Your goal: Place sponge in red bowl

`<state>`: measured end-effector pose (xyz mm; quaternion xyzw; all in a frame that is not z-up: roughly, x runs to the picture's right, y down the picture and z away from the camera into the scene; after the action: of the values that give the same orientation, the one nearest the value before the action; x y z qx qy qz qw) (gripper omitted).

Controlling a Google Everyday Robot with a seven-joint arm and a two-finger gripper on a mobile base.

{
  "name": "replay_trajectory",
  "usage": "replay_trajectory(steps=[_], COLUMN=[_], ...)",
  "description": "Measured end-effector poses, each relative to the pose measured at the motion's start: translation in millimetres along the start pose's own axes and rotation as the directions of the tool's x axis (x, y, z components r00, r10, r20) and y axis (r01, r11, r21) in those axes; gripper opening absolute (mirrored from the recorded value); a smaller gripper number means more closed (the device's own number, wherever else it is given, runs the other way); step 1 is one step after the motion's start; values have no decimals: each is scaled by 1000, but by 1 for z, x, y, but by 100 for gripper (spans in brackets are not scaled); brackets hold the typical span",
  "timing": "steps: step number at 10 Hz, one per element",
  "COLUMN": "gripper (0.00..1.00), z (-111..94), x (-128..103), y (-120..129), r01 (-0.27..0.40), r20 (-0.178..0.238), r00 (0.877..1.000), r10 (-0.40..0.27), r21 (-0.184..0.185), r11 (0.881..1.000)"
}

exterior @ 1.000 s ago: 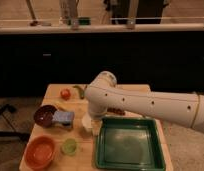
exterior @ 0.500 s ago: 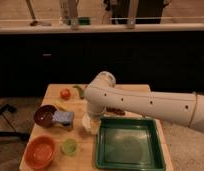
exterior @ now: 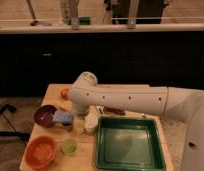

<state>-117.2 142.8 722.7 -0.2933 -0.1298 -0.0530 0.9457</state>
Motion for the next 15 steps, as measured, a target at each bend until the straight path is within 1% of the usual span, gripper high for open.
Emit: replay_trajectory(steps=[3, 7, 11, 15], gripper=[80, 80, 80, 80], z=[13, 26, 42, 54], x=[-28, -45, -48, -46], y=[-10, -25, -30, -36], r01=[25, 31, 24, 17], r20=[25, 52, 71, 68], r00=[999, 998, 997, 998], r10=[-25, -31, -22, -14], r21=[3, 1, -25, -45], r11=[1000, 1000, 999, 999])
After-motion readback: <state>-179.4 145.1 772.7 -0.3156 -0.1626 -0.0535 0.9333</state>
